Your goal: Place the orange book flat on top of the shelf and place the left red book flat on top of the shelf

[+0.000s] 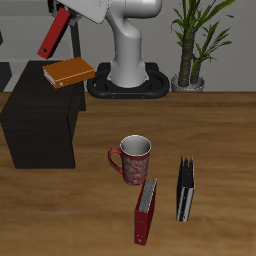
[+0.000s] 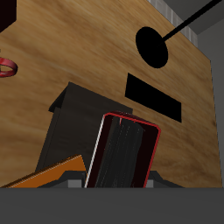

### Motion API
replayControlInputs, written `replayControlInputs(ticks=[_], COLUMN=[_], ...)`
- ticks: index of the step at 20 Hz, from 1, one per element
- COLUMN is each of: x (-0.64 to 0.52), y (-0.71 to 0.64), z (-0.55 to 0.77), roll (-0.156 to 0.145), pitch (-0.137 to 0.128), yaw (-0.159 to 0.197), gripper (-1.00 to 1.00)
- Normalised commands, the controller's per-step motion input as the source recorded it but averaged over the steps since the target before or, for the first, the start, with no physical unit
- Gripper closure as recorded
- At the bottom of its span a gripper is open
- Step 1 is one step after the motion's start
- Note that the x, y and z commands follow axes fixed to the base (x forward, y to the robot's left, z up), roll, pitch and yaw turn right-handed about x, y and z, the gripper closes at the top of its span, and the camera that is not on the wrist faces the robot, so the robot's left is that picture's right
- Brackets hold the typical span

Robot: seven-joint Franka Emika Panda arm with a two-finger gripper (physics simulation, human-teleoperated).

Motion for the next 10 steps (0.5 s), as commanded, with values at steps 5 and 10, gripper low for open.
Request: replayControlInputs(ticks=[5,10], x=[0.09,0.16], y=[-0.42,-0.29], z=[0.07,0.07], roll=[-0.116,-0.066], pitch=[-0.048,-0.037], yaw=[0.055,0.035], gripper=[1.00,1.00])
